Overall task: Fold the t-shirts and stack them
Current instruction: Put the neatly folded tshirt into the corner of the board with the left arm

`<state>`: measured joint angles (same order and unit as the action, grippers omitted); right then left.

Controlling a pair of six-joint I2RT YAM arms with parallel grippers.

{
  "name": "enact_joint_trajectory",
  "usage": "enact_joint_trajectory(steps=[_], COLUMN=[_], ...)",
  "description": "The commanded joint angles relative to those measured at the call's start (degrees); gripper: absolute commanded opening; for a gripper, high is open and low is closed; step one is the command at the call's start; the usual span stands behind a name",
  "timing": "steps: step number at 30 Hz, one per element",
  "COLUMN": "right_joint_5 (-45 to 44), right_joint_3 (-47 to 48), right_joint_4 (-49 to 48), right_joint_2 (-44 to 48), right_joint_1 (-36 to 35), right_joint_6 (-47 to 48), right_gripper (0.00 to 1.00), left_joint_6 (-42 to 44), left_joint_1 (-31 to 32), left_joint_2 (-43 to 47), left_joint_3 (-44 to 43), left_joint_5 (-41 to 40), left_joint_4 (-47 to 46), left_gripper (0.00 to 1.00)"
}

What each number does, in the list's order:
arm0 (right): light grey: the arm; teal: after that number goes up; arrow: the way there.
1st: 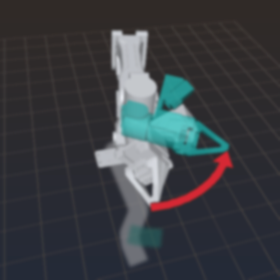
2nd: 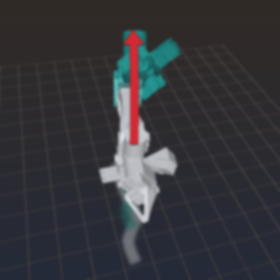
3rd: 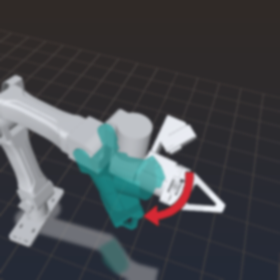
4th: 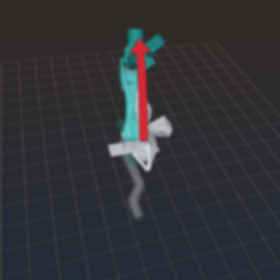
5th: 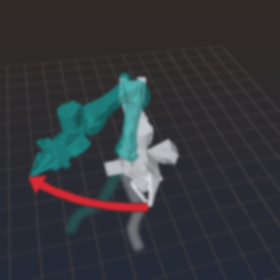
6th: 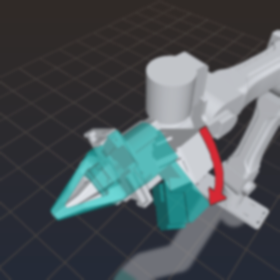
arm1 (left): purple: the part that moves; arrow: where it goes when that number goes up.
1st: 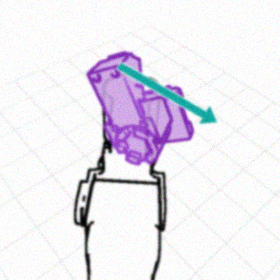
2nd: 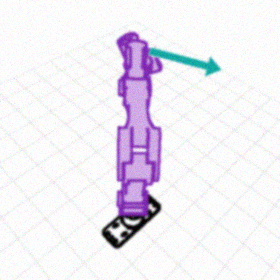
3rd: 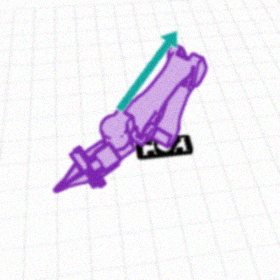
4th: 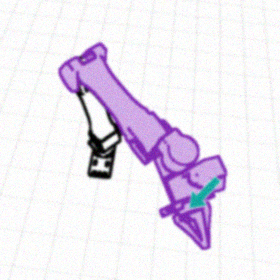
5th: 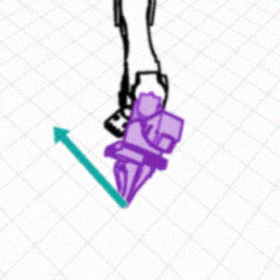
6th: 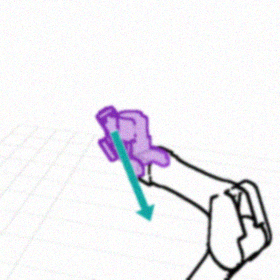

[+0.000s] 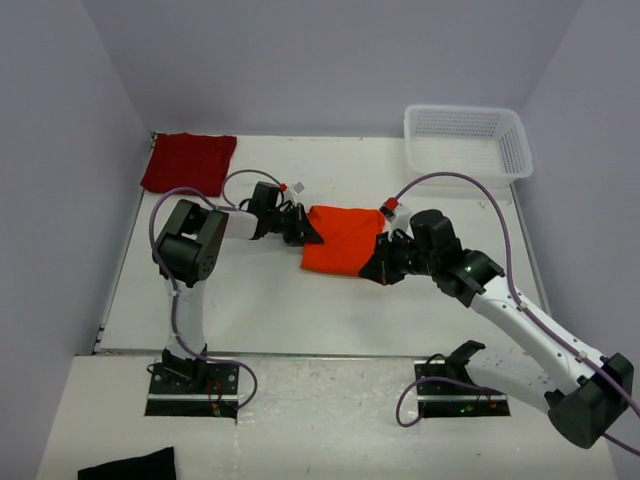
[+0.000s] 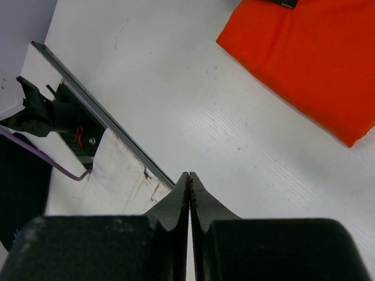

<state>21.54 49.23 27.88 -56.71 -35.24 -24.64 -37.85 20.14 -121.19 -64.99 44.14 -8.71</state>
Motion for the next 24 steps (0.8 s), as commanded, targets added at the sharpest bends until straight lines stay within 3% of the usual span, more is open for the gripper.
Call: enact_joint_trajectory(steps=[1, 4, 11, 24], right_joint_5=[-2.4, -1.7, -1.4, 0.6], right_joint_3=[-0.3, -0.2, -0.7, -1.5], right_joint_4=[1.1, 1.2, 2.4, 4.7], right_joint_2=[1.3, 1.7, 4.1, 4.1], right_joint_1=[-0.1, -0.2, -0.2, -1.7], right_joint_6=[-0.1, -0.3, -0.8, -0.3], right_gripper=[0.0, 0.0, 0.0, 0.0], left_joint_6=[7.8, 10.0, 19.7, 35.7], left_joint_1=[0.3, 0.3, -1.2, -10.9], left_joint_2=[-0.7, 4.7, 6.0, -1.7], left_joint_3=[3.7, 1.8, -20.2, -46.4], left_joint_5=[-19.3, -24.8, -44.8, -50.8], left_joint_4=[11.5, 18.2, 43.0, 51.3], left_gripper=[0.0, 0.0, 0.0, 0.0])
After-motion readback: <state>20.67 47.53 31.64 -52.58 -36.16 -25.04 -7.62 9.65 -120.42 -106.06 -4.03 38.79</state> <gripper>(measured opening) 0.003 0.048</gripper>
